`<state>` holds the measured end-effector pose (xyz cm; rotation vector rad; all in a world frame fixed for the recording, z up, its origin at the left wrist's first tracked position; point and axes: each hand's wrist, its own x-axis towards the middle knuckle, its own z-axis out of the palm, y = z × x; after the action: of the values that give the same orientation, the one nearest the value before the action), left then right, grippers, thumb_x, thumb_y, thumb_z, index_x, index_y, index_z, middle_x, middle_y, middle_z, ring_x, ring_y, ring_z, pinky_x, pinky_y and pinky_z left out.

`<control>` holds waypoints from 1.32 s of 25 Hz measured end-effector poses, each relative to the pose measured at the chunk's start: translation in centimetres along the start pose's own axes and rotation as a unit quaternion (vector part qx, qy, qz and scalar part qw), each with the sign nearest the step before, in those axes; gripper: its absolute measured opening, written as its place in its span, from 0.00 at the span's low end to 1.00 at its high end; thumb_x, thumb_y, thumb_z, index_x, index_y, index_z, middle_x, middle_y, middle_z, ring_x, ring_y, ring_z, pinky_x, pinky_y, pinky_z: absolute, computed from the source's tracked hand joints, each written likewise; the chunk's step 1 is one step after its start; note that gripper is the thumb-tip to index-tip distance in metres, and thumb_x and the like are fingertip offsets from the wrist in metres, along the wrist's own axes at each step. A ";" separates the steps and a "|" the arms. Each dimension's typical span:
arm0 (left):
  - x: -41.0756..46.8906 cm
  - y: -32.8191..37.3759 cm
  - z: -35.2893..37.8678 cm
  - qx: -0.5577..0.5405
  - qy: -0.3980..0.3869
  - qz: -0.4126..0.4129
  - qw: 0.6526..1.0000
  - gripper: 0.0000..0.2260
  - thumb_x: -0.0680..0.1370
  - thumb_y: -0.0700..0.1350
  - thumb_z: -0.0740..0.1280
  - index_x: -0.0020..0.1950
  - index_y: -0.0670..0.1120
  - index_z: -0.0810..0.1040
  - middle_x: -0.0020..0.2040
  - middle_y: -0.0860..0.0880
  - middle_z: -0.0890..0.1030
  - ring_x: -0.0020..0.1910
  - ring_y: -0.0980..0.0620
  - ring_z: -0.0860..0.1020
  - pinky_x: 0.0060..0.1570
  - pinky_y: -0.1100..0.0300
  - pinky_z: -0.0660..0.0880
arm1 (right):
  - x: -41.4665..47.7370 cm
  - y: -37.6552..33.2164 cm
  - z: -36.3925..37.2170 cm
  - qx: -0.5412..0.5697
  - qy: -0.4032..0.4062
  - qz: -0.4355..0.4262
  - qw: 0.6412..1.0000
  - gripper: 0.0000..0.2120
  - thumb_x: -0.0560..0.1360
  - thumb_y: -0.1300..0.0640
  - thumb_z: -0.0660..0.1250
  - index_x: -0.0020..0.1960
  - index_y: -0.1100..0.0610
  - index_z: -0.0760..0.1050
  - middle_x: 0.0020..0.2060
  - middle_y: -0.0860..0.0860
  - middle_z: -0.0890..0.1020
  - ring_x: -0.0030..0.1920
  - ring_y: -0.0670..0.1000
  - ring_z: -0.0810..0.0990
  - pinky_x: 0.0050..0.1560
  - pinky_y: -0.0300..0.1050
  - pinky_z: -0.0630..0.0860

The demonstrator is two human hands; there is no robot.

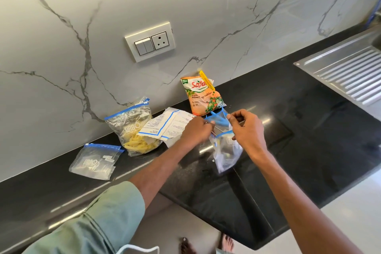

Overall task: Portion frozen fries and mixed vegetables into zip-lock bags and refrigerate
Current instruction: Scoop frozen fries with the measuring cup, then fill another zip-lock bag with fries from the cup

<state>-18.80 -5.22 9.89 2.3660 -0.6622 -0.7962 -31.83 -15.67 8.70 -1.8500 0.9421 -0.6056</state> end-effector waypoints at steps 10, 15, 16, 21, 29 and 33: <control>-0.8 -2.9 -0.9 -0.345 0.002 -0.068 0.936 0.08 0.82 0.46 0.67 0.49 0.47 0.86 0.46 0.52 0.87 0.52 0.53 0.80 0.57 0.51 0.77 | 2.0 -1.1 -1.4 -0.060 -0.039 -0.027 0.997 0.05 0.80 0.53 0.73 0.47 0.51 0.83 0.36 0.46 0.84 0.36 0.51 0.85 0.41 0.58 0.85; -1.3 -4.3 -1.3 -0.388 -0.042 -0.039 0.920 0.09 0.83 0.43 0.67 0.49 0.41 0.85 0.43 0.49 0.86 0.50 0.47 0.78 0.41 0.59 0.76 | 1.2 -2.2 -0.9 -0.123 -0.024 -0.066 0.990 0.05 0.81 0.58 0.72 0.46 0.55 0.83 0.35 0.46 0.83 0.34 0.48 0.82 0.38 0.48 0.82; -1.4 -4.0 -1.8 -0.384 -0.041 -0.031 0.922 0.09 0.83 0.43 0.67 0.50 0.41 0.85 0.43 0.48 0.86 0.49 0.47 0.79 0.42 0.59 0.79 | 1.2 -2.4 -1.1 -0.126 -0.016 -0.072 0.989 0.05 0.81 0.58 0.72 0.46 0.56 0.83 0.35 0.46 0.83 0.33 0.48 0.81 0.37 0.47 0.81; -2.8 -2.7 -2.9 -0.357 0.029 0.010 0.934 0.09 0.84 0.46 0.66 0.49 0.44 0.83 0.47 0.46 0.87 0.54 0.49 0.84 0.49 0.55 0.82 | 1.3 -2.4 -1.7 -0.156 -0.005 -0.087 0.984 0.05 0.81 0.58 0.70 0.47 0.55 0.83 0.34 0.46 0.83 0.32 0.48 0.80 0.40 0.49 0.80; -4.1 -1.8 -3.2 -0.526 0.035 -0.036 0.849 0.22 0.87 0.48 0.59 0.37 0.37 0.78 0.45 0.38 0.87 0.46 0.46 0.87 0.54 0.56 0.83 | 1.6 -1.6 -2.1 -0.113 -0.084 -0.043 0.989 0.04 0.82 0.53 0.70 0.48 0.51 0.82 0.38 0.44 0.83 0.35 0.48 0.83 0.40 0.47 0.81; -3.9 -2.4 -2.9 -0.597 0.044 -0.083 0.797 0.22 0.87 0.46 0.59 0.39 0.36 0.80 0.45 0.38 0.87 0.41 0.49 0.86 0.43 0.61 0.84 | 2.3 -1.4 -2.4 -0.038 -0.117 -0.016 0.992 0.05 0.82 0.53 0.70 0.49 0.52 0.83 0.38 0.48 0.84 0.32 0.47 0.82 0.33 0.38 0.79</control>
<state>-19.03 -0.19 11.84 1.2558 0.1442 -0.8074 -31.80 -18.44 11.05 -1.9576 0.7913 -0.3663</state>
